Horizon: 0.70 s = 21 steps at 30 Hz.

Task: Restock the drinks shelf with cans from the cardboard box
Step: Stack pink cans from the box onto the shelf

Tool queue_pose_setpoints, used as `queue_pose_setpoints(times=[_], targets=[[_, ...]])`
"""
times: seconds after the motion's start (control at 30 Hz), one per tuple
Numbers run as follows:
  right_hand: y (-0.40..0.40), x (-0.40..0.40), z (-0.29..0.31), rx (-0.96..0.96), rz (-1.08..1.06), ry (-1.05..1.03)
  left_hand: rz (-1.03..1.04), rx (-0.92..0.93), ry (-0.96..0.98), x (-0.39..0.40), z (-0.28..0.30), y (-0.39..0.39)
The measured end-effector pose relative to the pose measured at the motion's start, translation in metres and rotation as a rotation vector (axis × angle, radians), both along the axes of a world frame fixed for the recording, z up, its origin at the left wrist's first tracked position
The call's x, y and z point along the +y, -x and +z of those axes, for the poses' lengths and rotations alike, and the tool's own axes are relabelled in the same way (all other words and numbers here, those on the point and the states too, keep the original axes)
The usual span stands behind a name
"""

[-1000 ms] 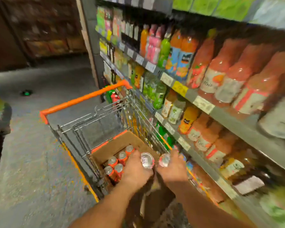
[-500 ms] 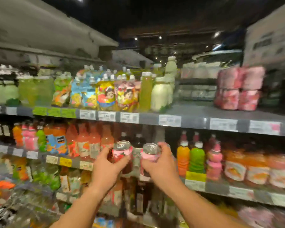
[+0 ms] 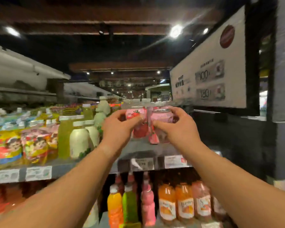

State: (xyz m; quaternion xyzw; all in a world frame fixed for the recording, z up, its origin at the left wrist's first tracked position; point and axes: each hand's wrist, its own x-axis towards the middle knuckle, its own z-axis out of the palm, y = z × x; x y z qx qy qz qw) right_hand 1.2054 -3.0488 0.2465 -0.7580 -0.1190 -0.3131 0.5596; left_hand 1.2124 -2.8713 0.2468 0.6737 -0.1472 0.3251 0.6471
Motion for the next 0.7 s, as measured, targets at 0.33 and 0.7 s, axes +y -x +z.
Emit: queue_pose_setpoints(times=[0.33, 0.7], targets=[[-0.111, -0.067, -0.015, 0.257, 0.03, 0.017, 0.065, 0.279, -0.013, -0.036, -0.007, -0.115], [-0.161, -0.064, -0.026, 0.349, -0.008, 0.193, 0.005, 0.426, -0.171, -0.043, -0.028, -0.155]])
